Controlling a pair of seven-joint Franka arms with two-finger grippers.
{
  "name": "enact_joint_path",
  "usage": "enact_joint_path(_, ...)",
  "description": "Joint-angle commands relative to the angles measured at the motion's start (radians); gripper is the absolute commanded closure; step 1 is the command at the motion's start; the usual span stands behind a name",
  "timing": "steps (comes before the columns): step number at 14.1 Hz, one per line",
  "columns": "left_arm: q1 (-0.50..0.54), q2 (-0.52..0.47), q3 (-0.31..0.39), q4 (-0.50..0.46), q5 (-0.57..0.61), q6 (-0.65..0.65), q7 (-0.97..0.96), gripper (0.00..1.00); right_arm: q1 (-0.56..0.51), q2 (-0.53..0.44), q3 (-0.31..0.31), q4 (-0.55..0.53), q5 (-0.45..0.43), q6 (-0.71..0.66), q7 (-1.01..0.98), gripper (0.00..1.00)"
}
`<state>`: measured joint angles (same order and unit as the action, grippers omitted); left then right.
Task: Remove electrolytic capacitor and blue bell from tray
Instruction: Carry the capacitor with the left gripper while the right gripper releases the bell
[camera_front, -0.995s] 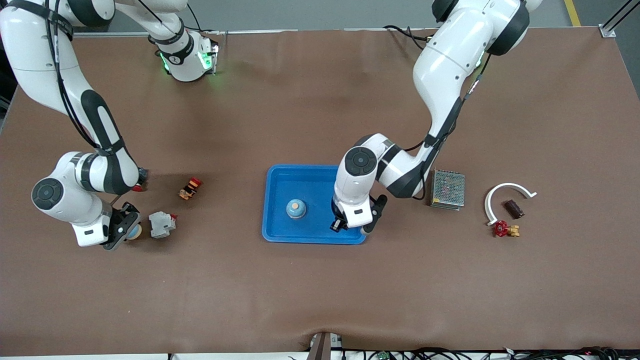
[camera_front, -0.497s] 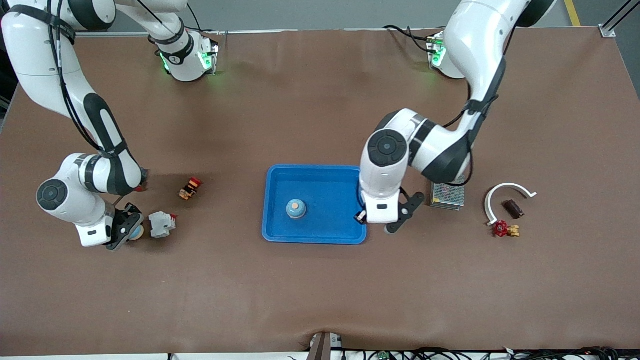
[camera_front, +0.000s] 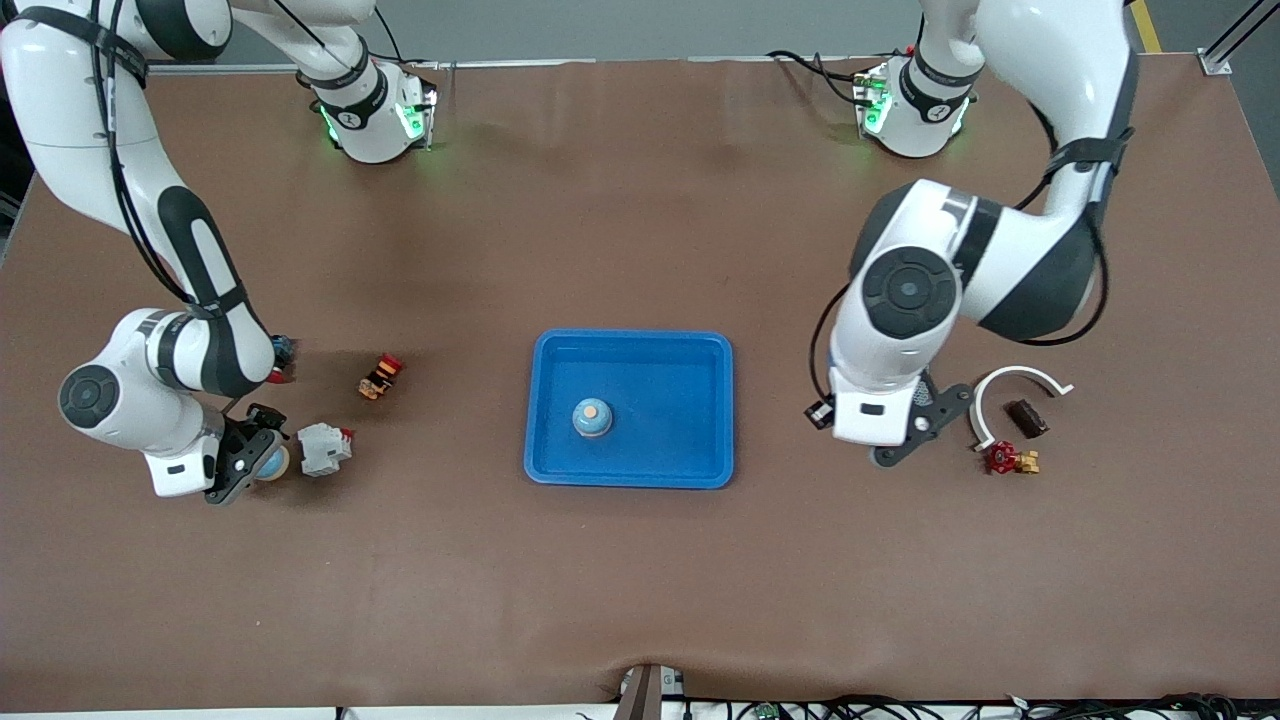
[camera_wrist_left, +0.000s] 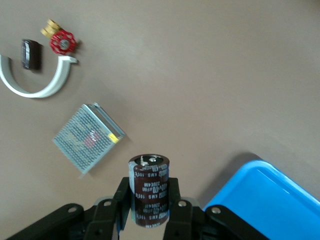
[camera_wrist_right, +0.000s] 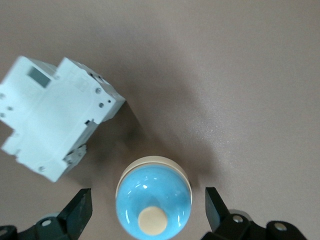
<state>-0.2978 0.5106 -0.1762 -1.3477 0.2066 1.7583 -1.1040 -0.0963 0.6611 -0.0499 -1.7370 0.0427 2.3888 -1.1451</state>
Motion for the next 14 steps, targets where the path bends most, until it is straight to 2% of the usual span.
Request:
enact_joint_path(1, 0.045, -0.099, -0.003, -0.12, -0.024, -0.008, 0.099, 1.0, -0.016, -0.015, 0.021, 0.095, 0.026, -0.132, 0.05, 0.0)
enact_joint_path(6, 0.182, -0.245, -0.003, -0.303, -0.029, -0.026, 0.313, 1.0, 0.065, -0.048, 0.022, 0.304, 0.014, -0.435, 0.357, 0.0)
enact_joint_path(9, 0.25, -0.297, -0.002, -0.395, -0.03, -0.028, 0.446, 1.0, 0.139, -0.049, 0.024, 0.404, 0.017, -0.591, 0.59, 0.0)
enact_joint_path(11, 0.314, -0.317, -0.003, -0.438, -0.03, -0.028, 0.521, 1.0, 0.187, -0.051, 0.027, 0.445, 0.023, -0.655, 0.8, 0.0)
enact_joint_path(14, 0.391, -0.322, 0.0, -0.524, -0.029, -0.003, 0.578, 1.0, 0.292, -0.081, 0.028, 0.453, 0.023, -0.663, 1.089, 0.0)
